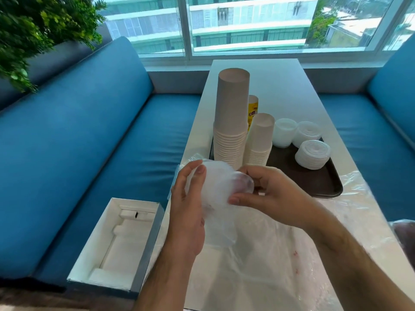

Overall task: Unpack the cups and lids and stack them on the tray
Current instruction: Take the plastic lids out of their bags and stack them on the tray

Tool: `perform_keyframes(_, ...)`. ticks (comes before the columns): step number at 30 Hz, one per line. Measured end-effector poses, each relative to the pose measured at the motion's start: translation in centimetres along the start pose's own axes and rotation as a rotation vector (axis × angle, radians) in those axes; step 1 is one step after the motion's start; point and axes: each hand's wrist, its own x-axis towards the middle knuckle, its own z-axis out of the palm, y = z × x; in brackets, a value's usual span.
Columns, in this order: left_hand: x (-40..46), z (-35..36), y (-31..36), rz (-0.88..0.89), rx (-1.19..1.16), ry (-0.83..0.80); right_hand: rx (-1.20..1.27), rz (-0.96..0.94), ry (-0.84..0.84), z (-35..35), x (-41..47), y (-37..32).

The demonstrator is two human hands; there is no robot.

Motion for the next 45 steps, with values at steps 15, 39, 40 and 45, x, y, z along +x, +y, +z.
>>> perform_keyframes(15,0.5,0.2,-0.6,0.014,0.018,0.059,-1.106,0.452,0.393,-6.8,1.1,17.7)
perform_keyframes(39,0.2,1.4,-2.3,-0.041,0.087,-0.025,-0.38,-0.098,0.199,-0.3,-0.3,1.5)
perform_keyframes(40,0.2,1.3,-2.3,-0.052,0.076,-0.02,-0.381,-0.129,0.225,-0.1,-0.4,1.6)
perform_keyframes(45,0.1,1.3,-1.9,-0.065,0.05,-0.015,-0.412,-0.236,0.326,0.7,-0.7,2.4)
